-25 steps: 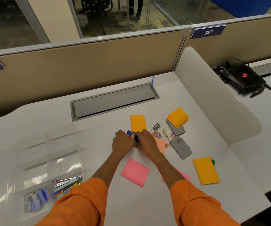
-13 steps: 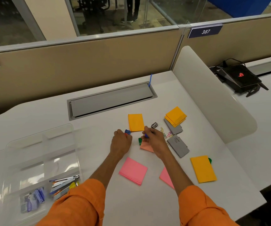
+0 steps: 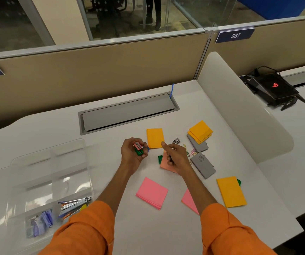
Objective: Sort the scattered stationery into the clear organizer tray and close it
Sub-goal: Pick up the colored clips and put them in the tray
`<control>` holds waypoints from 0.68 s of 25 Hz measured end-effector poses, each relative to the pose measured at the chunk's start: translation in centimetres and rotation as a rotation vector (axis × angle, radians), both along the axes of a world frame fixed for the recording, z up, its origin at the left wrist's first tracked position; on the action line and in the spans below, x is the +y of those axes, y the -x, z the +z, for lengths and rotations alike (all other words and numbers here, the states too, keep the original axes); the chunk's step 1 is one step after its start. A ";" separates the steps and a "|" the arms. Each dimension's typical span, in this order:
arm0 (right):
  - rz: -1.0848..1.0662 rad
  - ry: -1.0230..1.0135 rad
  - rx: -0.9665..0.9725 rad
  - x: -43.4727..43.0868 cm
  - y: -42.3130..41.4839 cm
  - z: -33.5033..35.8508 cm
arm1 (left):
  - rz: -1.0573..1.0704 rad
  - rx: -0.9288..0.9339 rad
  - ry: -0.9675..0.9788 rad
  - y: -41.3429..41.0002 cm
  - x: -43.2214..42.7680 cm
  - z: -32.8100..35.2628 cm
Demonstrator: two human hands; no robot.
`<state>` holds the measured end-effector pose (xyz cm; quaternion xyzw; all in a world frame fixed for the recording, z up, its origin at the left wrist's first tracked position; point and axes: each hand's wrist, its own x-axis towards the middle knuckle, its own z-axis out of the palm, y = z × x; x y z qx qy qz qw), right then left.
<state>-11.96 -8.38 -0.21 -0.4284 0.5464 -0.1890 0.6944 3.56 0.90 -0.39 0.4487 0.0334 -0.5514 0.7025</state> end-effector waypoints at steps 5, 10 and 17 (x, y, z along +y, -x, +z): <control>0.261 0.423 0.323 0.0 -0.4 -0.7 | 0.033 0.036 -0.096 -0.3 -0.8 -0.4; 0.721 0.665 0.677 0.5 -0.1 -0.3 | -0.177 -0.579 -0.411 -0.8 -0.9 -1.6; 0.802 0.745 0.769 0.8 -0.5 -0.8 | -0.686 -1.487 -0.611 -1.0 -1.1 -3.0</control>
